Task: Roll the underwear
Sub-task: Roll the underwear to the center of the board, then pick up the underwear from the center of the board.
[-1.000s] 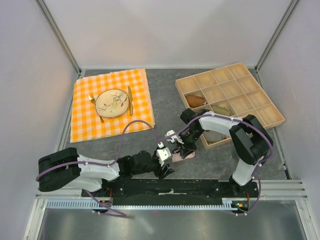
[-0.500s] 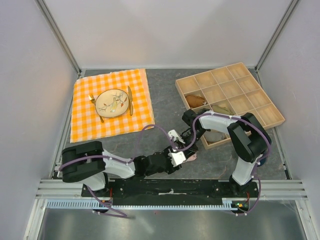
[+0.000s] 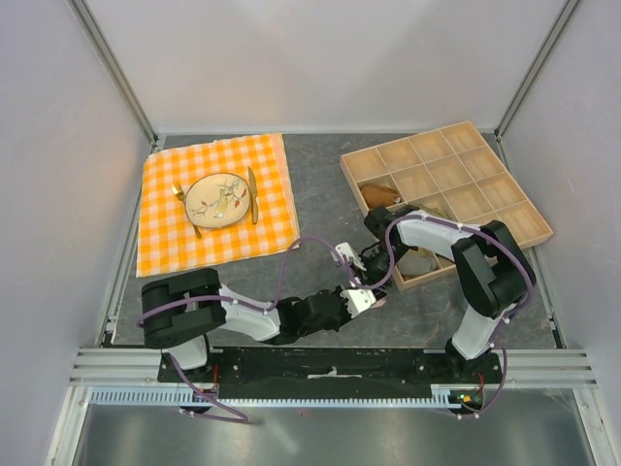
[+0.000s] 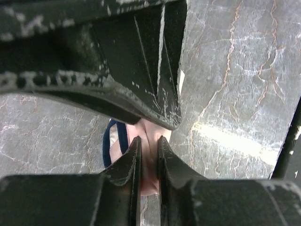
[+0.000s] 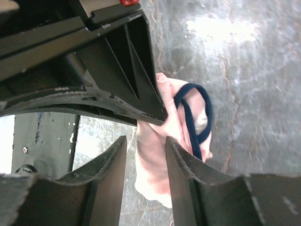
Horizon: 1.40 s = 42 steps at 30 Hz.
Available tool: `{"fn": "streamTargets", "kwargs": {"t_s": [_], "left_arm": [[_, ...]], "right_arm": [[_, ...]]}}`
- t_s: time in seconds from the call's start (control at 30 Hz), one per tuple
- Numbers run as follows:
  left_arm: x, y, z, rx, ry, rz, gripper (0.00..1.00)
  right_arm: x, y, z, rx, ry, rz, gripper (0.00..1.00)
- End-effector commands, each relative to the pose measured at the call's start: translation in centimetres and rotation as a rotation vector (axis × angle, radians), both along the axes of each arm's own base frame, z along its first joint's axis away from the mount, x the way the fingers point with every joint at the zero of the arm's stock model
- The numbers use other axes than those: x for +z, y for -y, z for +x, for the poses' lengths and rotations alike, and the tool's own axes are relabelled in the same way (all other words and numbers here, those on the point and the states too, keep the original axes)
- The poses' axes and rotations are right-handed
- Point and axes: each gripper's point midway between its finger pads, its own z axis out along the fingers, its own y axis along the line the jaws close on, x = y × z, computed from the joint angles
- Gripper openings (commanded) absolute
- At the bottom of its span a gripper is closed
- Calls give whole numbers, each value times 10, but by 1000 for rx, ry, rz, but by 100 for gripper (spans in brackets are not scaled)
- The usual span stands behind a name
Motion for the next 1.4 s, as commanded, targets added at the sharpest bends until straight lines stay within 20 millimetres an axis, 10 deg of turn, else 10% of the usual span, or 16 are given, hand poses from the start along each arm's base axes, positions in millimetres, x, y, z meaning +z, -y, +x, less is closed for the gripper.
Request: {"fn": "streamTargets", "kwargs": {"t_s": [0.0, 0.3, 0.87, 1.17, 1.37], "left_arm": [[-62, -33, -19, 36, -181, 195, 15], [-68, -32, -18, 49, -211, 209, 15], [-67, -29, -16, 61, -223, 206, 17], [-61, -32, -11, 96, -211, 193, 20], [-36, -41, -2, 176, -189, 136, 44]], "right_arm": [[15, 6, 14, -62, 59, -38, 48], [23, 13, 37, -185, 103, -48, 57], [-52, 49, 34, -217, 45, -325, 65], [-52, 46, 23, -191, -26, -338, 20], [-22, 30, 23, -168, -27, -212, 3]]}}
